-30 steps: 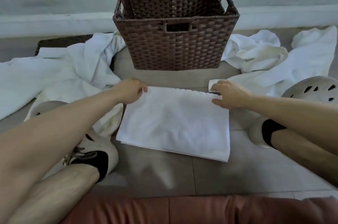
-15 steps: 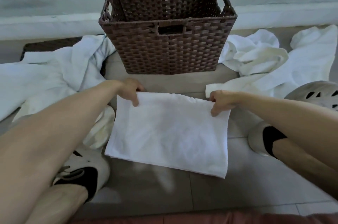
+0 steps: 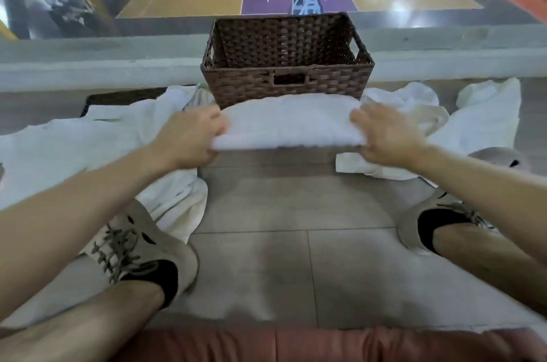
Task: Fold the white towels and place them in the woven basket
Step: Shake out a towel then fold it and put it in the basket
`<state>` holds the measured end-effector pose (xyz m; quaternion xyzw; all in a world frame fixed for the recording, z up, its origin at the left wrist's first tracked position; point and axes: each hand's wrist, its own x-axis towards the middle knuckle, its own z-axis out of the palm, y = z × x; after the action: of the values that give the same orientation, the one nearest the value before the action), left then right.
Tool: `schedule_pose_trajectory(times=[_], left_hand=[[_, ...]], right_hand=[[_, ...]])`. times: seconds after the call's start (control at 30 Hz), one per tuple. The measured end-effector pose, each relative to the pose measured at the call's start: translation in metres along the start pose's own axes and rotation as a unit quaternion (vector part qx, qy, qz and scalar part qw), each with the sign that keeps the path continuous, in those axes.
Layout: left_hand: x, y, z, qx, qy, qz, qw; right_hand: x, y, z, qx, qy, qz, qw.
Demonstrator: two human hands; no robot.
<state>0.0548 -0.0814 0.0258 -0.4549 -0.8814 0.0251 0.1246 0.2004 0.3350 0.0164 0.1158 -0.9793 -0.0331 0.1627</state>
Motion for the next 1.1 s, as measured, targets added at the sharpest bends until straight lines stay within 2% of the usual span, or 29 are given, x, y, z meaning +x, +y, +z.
schedule_pose_trajectory(times=[0.07, 0.1, 0.17, 0.23, 0.3, 0.37, 0.43, 0.47, 0.53, 0.57, 0.67, 0.77, 0.8, 0.83, 0.9, 0.93, 1.03, 1.1], left_hand=[[-0.028, 0.030, 0.042, 0.039, -0.051, -0.012, 0.998], [-0.045, 0.048, 0.064, 0.044, -0.122, -0.003, 0.992], [-0.079, 0.083, 0.098, 0.030, -0.296, 0.012, 0.955], [-0.095, 0.102, 0.112, -0.003, -0.397, -0.031, 0.917], [-0.088, 0.103, 0.111, -0.064, -0.418, -0.142, 0.895], [-0.076, 0.093, 0.104, -0.142, -0.383, -0.280, 0.869], [-0.069, 0.083, 0.107, -0.196, -0.369, -0.386, 0.823], [-0.070, 0.083, 0.111, -0.210, -0.387, -0.418, 0.794], [-0.076, 0.093, 0.113, -0.225, -0.418, -0.455, 0.754], [-0.078, 0.098, 0.118, -0.231, -0.421, -0.459, 0.747], [-0.076, 0.101, 0.136, -0.252, -0.423, -0.468, 0.734], [-0.070, 0.095, 0.152, -0.279, -0.381, -0.529, 0.705], [-0.065, 0.095, 0.145, -0.310, -0.364, -0.552, 0.683], [-0.059, 0.096, 0.139, -0.359, -0.341, -0.584, 0.643], [-0.051, 0.094, 0.132, -0.464, -0.351, -0.616, 0.531], [-0.049, 0.091, 0.130, -0.491, -0.365, -0.605, 0.510], [-0.045, 0.074, 0.124, -0.502, -0.323, -0.584, 0.550], [-0.042, 0.061, 0.109, -0.526, -0.306, -0.572, 0.551]], right_hand=[[-0.036, -0.019, 0.043, -0.038, -0.082, -0.045, 0.995], [-0.055, -0.033, 0.063, -0.042, -0.171, -0.064, 0.982], [-0.090, -0.063, 0.093, -0.066, -0.350, -0.092, 0.930], [-0.100, -0.081, 0.103, -0.055, -0.439, -0.067, 0.894], [-0.089, -0.085, 0.100, -0.024, -0.412, -0.030, 0.910], [-0.072, -0.087, 0.101, -0.024, -0.318, -0.012, 0.948], [-0.063, -0.095, 0.115, -0.005, -0.210, 0.017, 0.978], [-0.062, -0.100, 0.126, 0.013, -0.195, 0.034, 0.980], [-0.071, -0.111, 0.148, 0.064, -0.249, 0.076, 0.964], [-0.078, -0.113, 0.159, 0.078, -0.274, 0.102, 0.953], [-0.102, -0.115, 0.176, 0.081, -0.256, 0.165, 0.949], [-0.117, -0.115, 0.179, 0.081, -0.257, 0.208, 0.940], [-0.119, -0.115, 0.179, 0.080, -0.257, 0.218, 0.938], [-0.120, -0.116, 0.179, 0.080, -0.253, 0.223, 0.938], [-0.121, -0.118, 0.178, 0.079, -0.250, 0.222, 0.939], [-0.121, -0.119, 0.176, 0.079, -0.254, 0.216, 0.939], [-0.121, -0.126, 0.174, 0.084, -0.259, 0.192, 0.943], [-0.112, -0.137, 0.173, 0.079, -0.273, 0.186, 0.941]])
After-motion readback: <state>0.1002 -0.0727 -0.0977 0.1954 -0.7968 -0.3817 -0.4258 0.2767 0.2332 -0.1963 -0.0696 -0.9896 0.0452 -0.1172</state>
